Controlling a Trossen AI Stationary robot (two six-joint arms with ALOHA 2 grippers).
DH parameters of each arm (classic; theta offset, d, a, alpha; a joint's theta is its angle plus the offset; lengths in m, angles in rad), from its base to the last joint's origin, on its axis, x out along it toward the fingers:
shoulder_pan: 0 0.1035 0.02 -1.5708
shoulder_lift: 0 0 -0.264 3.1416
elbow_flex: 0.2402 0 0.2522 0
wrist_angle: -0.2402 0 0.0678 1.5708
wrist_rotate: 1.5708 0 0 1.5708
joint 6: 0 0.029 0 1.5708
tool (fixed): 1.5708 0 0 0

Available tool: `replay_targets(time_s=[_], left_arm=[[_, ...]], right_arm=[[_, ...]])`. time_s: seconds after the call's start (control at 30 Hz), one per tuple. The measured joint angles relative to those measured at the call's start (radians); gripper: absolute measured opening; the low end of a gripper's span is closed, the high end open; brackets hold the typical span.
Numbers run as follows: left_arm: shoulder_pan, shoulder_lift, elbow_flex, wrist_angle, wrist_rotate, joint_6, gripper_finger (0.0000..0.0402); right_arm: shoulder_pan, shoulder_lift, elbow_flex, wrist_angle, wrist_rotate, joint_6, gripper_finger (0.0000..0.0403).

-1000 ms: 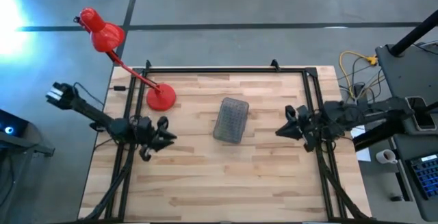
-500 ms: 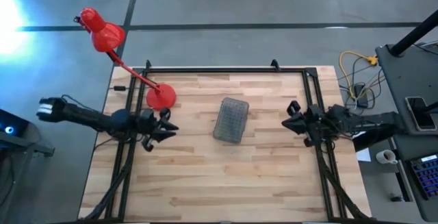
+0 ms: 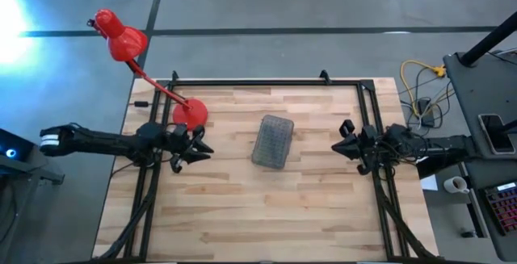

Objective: Pick & place school supplies into a supply box
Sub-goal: Return to Home Position

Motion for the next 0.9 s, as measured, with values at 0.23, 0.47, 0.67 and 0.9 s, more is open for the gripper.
replay_targets(time_s=[0.23, 0.47, 0.67, 0.9], left_arm=[[-0.087, -0.022, 0.000, -0.116, -0.104, -0.008, 0.0093], [-0.157, -0.518, 0.000, -0.569, -0.224, -0.007, 0.0093], [-0.157, -0.684, 0.002, -0.656, -0.220, -0.007, 0.0093], [-0.152, -0.656, 0.000, -0.816, -0.218, -0.007, 0.0093]], right_arm=[[0.000, 0.004, 0.000, 0.002, 0.001, 0.012, 0.0018], [0.004, -0.123, 0.003, -0.104, -0.003, 0.015, 0.0018], [0.020, -0.124, 0.002, -0.125, 0.027, 0.014, 0.0018], [0.019, -0.124, 0.000, -0.131, 0.029, 0.015, 0.0018]])
